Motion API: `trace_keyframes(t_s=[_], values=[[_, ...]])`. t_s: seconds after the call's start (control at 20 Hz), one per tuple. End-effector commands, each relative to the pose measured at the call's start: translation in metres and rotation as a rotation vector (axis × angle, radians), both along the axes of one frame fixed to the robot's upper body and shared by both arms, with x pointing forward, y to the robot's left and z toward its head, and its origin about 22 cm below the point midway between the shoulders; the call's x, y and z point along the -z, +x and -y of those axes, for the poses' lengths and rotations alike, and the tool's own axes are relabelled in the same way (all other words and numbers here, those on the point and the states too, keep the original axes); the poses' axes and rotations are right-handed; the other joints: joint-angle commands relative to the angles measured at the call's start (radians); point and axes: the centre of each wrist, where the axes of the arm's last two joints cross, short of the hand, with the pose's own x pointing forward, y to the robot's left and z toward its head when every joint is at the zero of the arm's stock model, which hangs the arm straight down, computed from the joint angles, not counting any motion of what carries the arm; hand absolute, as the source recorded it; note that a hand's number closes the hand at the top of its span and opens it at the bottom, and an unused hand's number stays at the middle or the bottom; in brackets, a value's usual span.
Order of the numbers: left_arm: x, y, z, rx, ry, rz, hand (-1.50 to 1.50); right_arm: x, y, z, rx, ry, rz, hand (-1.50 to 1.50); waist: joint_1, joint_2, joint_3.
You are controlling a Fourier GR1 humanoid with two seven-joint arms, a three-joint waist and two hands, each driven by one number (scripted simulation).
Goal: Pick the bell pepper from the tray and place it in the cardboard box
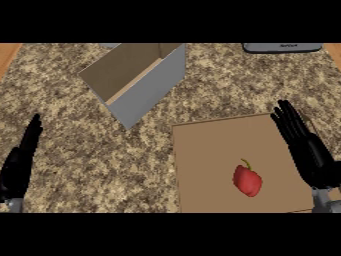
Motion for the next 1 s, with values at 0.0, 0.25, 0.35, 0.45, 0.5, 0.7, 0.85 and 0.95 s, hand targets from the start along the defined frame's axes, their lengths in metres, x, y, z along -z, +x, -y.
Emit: trace_keyframes(t_s=[0.0,0.25,0.35,0.45,0.5,0.7,0.85,0.95], values=[[-0.006,0.017,0.005,-0.035,0.071,0.006,0.0,0.009,-0.012,0.005,0.028,-0.012,0.024,-1.5,-0.003,0.004,-0.034],[-0.038,0.027,-0.052,-0.169,0.16,-0.03,0.0,-0.001,-0.046,-0.026,0.205,-0.178,0.131,-1.5,-0.027,-0.002,-0.036],[-0.018,0.014,-0.035,-0.111,0.127,-0.053,0.0,-0.022,-0.028,0.07,0.035,-0.873,0.12,-1.5,-0.003,-0.002,-0.068],[-0.017,0.007,-0.047,-0.13,0.125,-0.086,0.0,0.011,-0.058,0.052,0.066,-0.921,0.107,-1.5,-0.013,-0.004,-0.041],[-0.013,0.014,-0.039,-0.143,0.112,-0.087,0.0,0.035,-0.092,0.026,0.121,-0.779,0.114,-1.5,-0.034,-0.002,-0.036],[-0.024,0.024,-0.048,-0.108,0.109,-0.095,0.0,0.046,-0.111,0.005,0.164,-0.504,0.27,-1.5,-0.013,0.002,-0.034],[-0.021,0.021,-0.041,-0.115,0.116,-0.084,0.0,0.03,-0.117,0.036,0.097,-0.581,0.324,-1.5,0.0,0.002,-0.035],[-0.023,0.027,-0.046,-0.114,0.123,-0.088,0.0,0.018,-0.104,0.045,0.113,-0.737,0.334,-1.5,-0.001,0.003,-0.036]])
